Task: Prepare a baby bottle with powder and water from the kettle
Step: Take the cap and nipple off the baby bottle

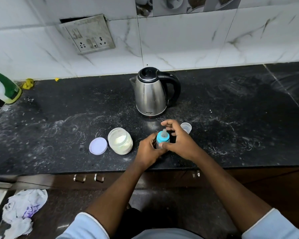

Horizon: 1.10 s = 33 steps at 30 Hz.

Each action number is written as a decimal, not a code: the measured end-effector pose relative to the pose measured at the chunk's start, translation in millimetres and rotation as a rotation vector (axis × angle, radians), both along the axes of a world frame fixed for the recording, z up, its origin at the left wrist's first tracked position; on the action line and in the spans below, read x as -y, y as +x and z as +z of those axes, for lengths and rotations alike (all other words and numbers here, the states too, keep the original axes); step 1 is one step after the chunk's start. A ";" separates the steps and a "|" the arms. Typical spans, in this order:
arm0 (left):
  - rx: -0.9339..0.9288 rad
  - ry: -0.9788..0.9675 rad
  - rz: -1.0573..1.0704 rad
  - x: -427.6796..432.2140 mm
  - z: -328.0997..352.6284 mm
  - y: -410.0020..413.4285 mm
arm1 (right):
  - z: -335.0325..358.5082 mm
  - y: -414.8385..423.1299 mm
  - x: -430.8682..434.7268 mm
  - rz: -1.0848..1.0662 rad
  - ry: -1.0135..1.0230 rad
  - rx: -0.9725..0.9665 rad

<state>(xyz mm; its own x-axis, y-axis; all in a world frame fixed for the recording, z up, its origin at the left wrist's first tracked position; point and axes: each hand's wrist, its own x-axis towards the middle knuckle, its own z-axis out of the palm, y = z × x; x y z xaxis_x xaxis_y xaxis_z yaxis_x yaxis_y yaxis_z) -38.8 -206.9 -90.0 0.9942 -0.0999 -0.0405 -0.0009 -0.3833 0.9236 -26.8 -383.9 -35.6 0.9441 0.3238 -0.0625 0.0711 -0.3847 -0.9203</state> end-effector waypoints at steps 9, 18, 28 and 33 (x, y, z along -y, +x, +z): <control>-0.020 -0.037 0.014 2.3 -1.0 -0.3 | 5.8 2.6 -2.7 -0.183 0.134 0.109; -0.021 -0.023 0.011 2.3 -4.9 2.2 | 38.6 24.0 80.5 -0.316 -0.341 0.117; -0.022 -0.009 0.020 4.0 -2.9 0.0 | 15.6 43.3 81.5 -0.125 -0.596 0.194; -0.008 0.002 0.012 3.9 -1.9 0.0 | 6.6 52.8 67.7 -0.078 -0.683 0.217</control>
<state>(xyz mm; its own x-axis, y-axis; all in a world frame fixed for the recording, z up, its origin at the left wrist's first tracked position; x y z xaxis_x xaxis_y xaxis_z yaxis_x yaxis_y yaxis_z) -38.8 -210.8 -91.9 0.9950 -0.0876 -0.0483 0.0109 -0.3855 0.9226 26.0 -451.6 -28.9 0.9769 0.2106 -0.0352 0.1740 -0.8809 -0.4401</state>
